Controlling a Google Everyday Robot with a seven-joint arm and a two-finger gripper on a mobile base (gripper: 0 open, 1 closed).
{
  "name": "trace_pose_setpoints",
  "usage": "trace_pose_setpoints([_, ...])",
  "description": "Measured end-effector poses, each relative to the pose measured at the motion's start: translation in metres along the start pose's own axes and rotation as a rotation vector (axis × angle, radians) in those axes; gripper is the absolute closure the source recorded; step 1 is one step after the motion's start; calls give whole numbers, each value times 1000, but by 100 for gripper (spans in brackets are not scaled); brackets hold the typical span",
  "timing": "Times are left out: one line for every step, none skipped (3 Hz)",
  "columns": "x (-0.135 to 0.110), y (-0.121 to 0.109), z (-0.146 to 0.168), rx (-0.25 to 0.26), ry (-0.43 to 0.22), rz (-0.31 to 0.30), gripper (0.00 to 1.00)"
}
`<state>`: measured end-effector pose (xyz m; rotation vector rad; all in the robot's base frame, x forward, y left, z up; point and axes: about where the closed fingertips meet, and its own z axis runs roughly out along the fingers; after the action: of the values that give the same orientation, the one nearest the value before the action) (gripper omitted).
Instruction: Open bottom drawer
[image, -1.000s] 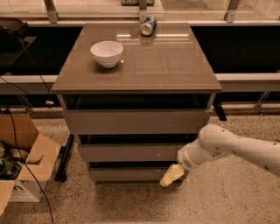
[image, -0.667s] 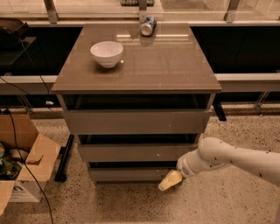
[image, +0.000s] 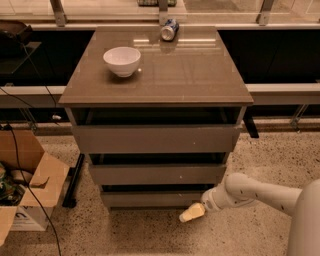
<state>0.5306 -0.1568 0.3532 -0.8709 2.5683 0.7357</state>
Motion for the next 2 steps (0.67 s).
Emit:
trace_pose_setpoints([1, 0, 1, -1, 1, 1, 0])
trace_pose_setpoints([-1, -1, 25, 18, 18, 0, 0])
